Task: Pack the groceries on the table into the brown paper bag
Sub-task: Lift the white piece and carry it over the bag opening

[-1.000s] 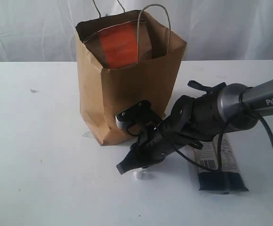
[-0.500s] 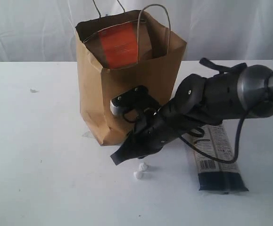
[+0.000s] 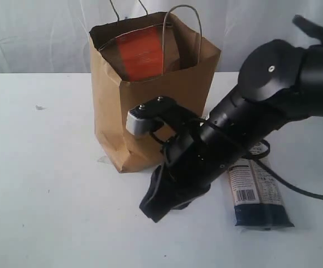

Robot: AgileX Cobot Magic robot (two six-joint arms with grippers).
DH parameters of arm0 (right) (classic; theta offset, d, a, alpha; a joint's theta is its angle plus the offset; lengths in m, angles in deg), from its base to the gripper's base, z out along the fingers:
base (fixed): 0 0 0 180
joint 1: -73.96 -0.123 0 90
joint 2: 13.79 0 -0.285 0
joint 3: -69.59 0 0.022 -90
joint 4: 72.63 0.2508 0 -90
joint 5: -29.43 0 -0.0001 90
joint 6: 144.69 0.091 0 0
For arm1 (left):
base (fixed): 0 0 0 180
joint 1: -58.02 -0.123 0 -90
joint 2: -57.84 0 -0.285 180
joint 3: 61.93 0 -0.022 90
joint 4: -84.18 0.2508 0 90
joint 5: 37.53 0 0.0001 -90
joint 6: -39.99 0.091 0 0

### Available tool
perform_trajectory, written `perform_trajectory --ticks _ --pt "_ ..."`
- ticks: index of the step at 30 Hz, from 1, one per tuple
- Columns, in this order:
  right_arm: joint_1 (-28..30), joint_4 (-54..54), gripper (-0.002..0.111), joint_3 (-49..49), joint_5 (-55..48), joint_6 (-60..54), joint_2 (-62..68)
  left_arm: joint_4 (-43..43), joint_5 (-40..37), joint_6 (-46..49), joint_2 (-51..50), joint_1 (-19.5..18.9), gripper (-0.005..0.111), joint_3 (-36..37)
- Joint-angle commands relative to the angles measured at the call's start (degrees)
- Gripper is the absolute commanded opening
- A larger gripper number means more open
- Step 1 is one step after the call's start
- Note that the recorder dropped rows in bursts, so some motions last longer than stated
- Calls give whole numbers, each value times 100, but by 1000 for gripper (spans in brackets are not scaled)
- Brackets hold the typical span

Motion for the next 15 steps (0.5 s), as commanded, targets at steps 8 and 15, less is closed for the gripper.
perform_trajectory --ticks 8,15 --pt "1 1006 0 -129 -234 -110 -1312 17 18 -2 25 14 0 19" --pt "1 1424 0 -622 2111 -120 -1719 17 18 -2 25 14 0 19"
